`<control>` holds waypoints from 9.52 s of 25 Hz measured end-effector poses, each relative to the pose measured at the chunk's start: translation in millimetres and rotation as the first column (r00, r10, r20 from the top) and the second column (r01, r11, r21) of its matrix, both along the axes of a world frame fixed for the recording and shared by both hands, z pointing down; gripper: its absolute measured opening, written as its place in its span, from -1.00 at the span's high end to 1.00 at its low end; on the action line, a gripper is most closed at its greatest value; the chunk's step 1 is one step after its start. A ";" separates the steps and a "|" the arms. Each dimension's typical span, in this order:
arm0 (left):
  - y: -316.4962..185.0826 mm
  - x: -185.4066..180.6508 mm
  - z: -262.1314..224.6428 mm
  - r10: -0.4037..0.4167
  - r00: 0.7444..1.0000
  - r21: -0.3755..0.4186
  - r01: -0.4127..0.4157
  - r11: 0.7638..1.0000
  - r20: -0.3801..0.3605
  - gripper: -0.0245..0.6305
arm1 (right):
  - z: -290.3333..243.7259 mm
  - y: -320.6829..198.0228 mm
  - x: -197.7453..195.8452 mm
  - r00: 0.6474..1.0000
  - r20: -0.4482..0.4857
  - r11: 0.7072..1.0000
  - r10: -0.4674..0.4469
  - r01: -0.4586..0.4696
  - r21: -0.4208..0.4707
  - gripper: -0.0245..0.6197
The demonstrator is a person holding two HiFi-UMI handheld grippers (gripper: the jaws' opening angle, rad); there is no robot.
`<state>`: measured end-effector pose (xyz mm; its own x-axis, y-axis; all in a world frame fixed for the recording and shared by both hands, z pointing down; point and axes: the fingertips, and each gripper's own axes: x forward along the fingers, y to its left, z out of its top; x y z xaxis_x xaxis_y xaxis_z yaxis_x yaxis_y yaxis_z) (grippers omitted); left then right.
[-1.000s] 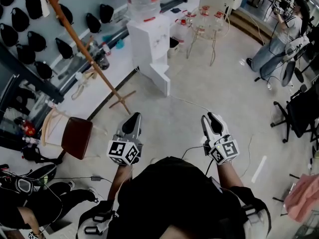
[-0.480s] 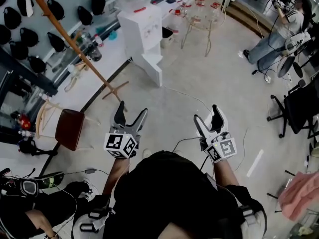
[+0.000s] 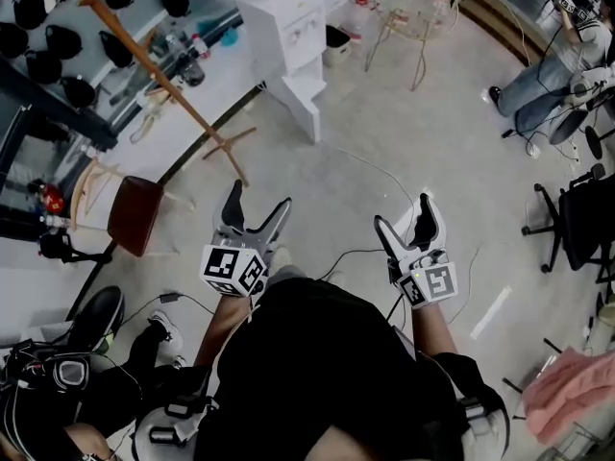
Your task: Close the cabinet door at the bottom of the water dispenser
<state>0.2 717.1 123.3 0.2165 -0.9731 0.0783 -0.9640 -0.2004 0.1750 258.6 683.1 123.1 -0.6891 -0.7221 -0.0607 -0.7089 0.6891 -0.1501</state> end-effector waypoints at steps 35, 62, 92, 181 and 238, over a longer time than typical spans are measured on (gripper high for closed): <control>-248.1 -193.6 11.8 0.108 0.992 0.026 -0.107 0.994 -0.071 -0.56 | 12.9 -226.1 -227.0 0.992 -0.119 0.997 0.038 -0.045 -0.061 -0.44; -456.9 -168.7 63.5 0.129 0.986 -0.061 -0.136 0.989 -0.104 -0.56 | 24.3 -445.4 -205.9 0.991 -0.137 1.000 0.007 -0.009 -0.011 -0.41; -595.8 -97.3 310.1 0.103 0.980 -0.448 -0.171 0.877 -0.172 -0.56 | 220.3 -604.2 -177.7 0.986 -0.163 0.959 -0.045 -0.003 -0.283 -0.03; -667.3 -34.3 656.8 0.097 0.928 -0.789 -0.358 0.499 -0.360 -0.48 | 498.4 -645.2 -174.3 0.945 -0.307 0.825 -0.110 -0.085 -0.558 0.18; -802.3 -39.1 674.7 0.066 0.948 -0.802 -0.300 0.517 -0.312 -0.44 | 531.9 -823.5 -175.5 0.943 -0.302 0.824 -0.139 -0.059 -0.564 0.25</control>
<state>-38.9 -85.2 798.1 0.5056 -0.4217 0.7527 -0.8345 -0.0176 0.5507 83.2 -140.4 655.0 -0.6269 -0.5324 0.5688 -0.7585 0.5839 -0.2894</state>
